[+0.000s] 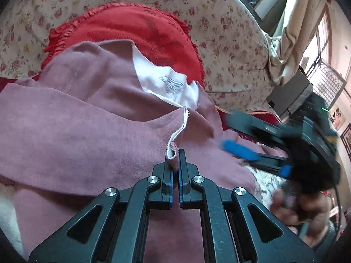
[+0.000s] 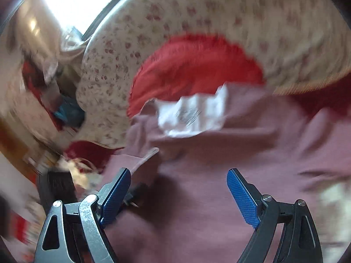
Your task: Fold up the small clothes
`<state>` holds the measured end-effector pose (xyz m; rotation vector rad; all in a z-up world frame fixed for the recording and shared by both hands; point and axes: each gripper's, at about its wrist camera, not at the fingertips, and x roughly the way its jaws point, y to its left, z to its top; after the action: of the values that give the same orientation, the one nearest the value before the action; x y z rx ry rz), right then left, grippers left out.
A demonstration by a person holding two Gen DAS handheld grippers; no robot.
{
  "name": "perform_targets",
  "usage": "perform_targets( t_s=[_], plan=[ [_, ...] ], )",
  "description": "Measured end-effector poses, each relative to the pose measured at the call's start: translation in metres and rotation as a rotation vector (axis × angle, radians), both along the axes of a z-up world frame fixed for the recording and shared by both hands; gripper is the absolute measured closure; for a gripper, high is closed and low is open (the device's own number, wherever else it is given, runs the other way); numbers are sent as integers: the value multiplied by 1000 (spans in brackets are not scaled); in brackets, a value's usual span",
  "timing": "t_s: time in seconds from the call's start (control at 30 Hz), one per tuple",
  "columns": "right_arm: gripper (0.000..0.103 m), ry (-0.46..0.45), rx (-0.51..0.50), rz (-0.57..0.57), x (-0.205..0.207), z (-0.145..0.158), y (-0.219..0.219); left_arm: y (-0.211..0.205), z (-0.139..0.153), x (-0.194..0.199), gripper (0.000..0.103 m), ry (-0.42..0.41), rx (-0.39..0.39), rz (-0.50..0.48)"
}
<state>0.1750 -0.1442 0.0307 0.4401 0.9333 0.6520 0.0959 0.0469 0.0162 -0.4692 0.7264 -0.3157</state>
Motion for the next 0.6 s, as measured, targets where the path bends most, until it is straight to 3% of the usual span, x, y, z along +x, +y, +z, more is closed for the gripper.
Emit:
perform_targets(
  t_s=[0.2,0.3,0.37,0.43,0.47,0.6],
  plan=[
    [21,130,217,106,19,-27,22,-15,-6,-3,101,2,27,-46],
    [26,162,213,167,21,-34,37,-22,-7,-4,101,3,42,-72],
    [59,146,169,184,20,-35,43,-27,-9,-3,101,19,43,-93],
    [77,139,115,196,20,-37,48,-30,-11,-3,99,34,49,-98],
    [85,140,102,188,20,-39,47,-30,-13,-4,99,41,47,-101],
    [99,131,25,156,20,-46,43,-24,-14,-15,98,66,48,-86]
  ],
)
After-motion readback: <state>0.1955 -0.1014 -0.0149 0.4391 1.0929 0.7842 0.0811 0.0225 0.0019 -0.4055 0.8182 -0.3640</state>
